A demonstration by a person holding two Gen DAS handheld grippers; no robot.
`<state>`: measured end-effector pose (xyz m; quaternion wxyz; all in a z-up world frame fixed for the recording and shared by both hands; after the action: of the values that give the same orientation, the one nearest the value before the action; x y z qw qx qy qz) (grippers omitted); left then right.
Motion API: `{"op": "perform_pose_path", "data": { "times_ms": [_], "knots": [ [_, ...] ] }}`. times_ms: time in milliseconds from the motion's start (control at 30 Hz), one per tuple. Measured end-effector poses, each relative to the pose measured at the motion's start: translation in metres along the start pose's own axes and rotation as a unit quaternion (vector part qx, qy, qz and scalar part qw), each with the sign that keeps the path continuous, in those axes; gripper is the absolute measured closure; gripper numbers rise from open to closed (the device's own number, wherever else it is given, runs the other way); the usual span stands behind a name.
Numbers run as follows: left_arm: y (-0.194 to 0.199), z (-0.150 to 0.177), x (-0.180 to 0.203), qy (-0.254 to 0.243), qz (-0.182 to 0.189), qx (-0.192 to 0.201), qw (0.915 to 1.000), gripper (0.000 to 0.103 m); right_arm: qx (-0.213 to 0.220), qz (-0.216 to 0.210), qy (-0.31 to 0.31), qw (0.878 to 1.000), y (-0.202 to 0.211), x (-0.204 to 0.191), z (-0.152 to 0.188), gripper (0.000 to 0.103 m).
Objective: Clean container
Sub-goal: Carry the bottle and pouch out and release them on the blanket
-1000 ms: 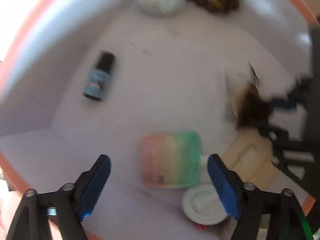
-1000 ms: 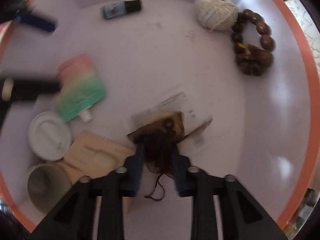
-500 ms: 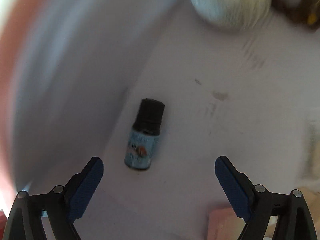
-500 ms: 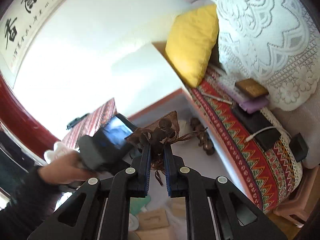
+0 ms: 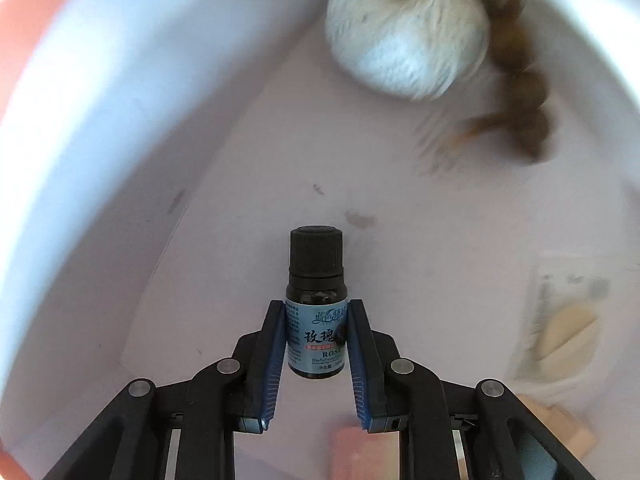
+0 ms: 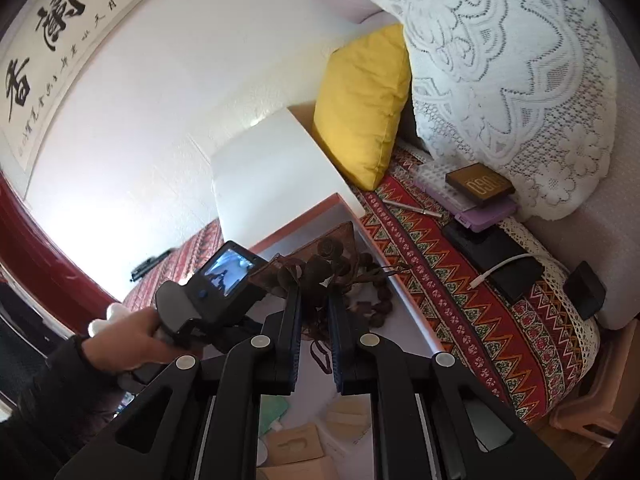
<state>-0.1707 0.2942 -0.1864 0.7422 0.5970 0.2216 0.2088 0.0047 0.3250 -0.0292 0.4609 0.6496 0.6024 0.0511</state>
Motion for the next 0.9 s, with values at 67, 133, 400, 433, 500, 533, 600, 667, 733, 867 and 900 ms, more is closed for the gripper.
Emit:
{"op": "perform_pose_path", "data": {
  "times_ms": [67,133,400,433,500,533,600,667,733,867,900],
  "knots": [
    [0.023,0.006,0.008,0.002,0.03,0.023,0.9993,0.079,0.011,-0.009,0.001,1.0,0.005,-0.001,-0.004,0.09],
    [0.062,0.025,0.013,-0.004,0.064,0.06,0.9962,0.079,0.022,-0.021,0.001,1.0,0.01,-0.003,-0.007,0.09],
    [0.178,0.207,-0.134,0.056,0.086,0.208,0.9727,0.079,0.049,-0.135,0.067,0.987,0.021,-0.117,-0.003,0.09],
    [0.178,0.235,-0.151,0.076,0.082,0.219,0.9694,0.079,0.048,-0.151,0.08,0.984,0.019,-0.139,0.0,0.09],
    [0.178,0.289,-0.184,0.118,0.074,0.238,0.9613,0.079,0.043,-0.183,0.107,0.976,0.013,-0.189,0.01,0.09],
    [0.178,0.317,-0.201,0.138,0.069,0.248,0.9564,0.079,0.04,-0.199,0.12,0.972,0.01,-0.214,0.015,0.09],
    [0.178,0.372,-0.235,0.179,0.061,0.266,0.9451,0.079,0.03,-0.223,0.149,0.963,0.0,-0.265,0.028,0.09],
    [0.178,0.428,-0.269,0.22,0.052,0.284,0.9317,0.079,0.017,-0.243,0.175,0.954,-0.013,-0.315,0.045,0.09],
    [0.168,0.461,-0.299,0.248,0.051,0.282,0.9253,0.079,0.001,-0.252,0.202,0.946,-0.033,-0.361,0.064,0.09],
    [0.141,0.465,-0.33,0.279,0.029,0.283,0.9172,0.079,-0.036,-0.249,0.253,0.934,-0.08,-0.438,0.105,0.09],
    [0.135,0.466,-0.337,0.287,0.024,0.283,0.9149,0.079,-0.046,-0.245,0.264,0.932,-0.093,-0.453,0.116,0.09]
  ]
}}
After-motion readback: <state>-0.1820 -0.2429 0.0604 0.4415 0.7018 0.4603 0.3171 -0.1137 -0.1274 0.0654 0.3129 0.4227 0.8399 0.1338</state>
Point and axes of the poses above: each gripper's, at about its wrist camera, not at the fingertips, and y roughly against the way its jaws point, x to its right, z to its underside, the point moved 7 cm from there along -y, roughly the way its jaws point, and after that the axes turned 8 degrees about -x, right-handed, at the moved point
